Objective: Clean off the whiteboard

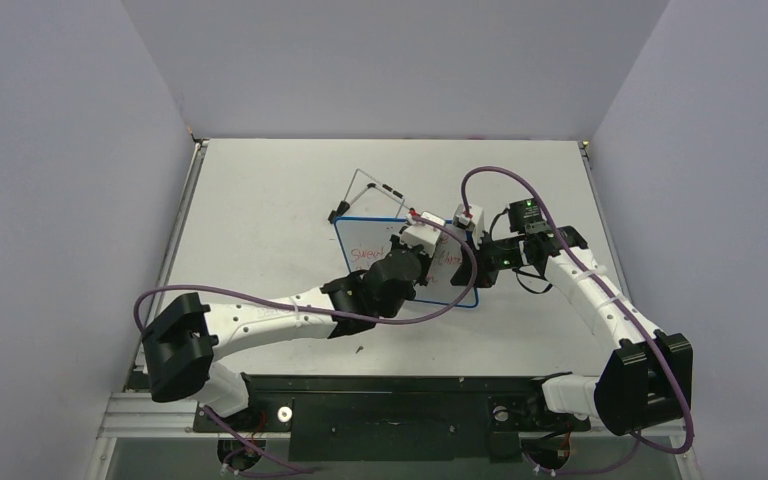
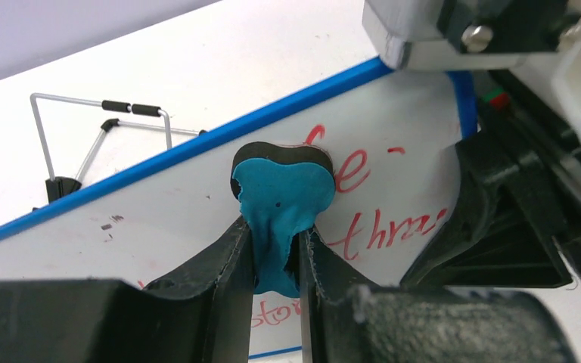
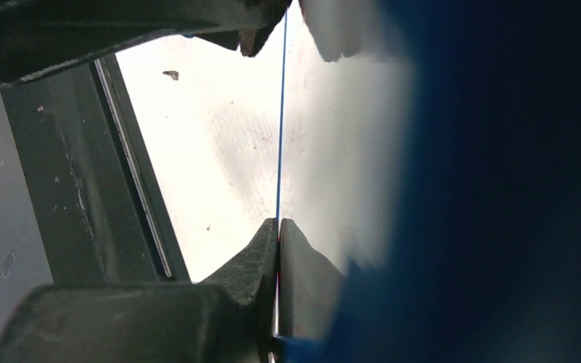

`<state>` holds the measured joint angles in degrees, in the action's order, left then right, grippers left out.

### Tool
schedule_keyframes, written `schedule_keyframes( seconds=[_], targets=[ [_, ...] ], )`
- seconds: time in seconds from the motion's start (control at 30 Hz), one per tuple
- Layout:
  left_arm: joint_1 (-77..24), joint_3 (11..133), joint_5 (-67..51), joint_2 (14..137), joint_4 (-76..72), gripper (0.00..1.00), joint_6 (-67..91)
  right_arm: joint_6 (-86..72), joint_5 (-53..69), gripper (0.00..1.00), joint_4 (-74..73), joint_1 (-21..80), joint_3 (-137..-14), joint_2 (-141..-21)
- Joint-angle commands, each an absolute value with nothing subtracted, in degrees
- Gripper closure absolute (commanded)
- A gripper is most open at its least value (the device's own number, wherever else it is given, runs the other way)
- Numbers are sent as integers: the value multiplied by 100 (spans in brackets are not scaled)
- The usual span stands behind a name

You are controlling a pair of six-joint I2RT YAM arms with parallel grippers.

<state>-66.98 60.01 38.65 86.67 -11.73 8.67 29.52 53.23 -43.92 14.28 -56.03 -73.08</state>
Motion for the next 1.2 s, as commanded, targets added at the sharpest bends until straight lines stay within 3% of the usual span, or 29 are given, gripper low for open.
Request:
schedule_keyframes(
  seconds=[0.0, 0.33, 0.77, 1.17],
  targets=[
    [-6563, 6259, 3852, 8634, -1515, 100, 768, 3296, 5519, 100, -4815, 1600, -5705, -7345],
    [-6596, 5097, 3792, 8286, -1613, 100, 1393, 3313, 5515, 100, -4833, 1611, -5714, -7389],
    [-6523, 5580, 3564, 8340, -1746, 100, 1036, 3316, 5499, 100, -4833, 1613, -5710, -7369],
    [-6566, 5100, 3647, 8482, -1945, 100, 1338, 3329, 5510, 100, -4843, 1617, -5721, -7382]
  ],
)
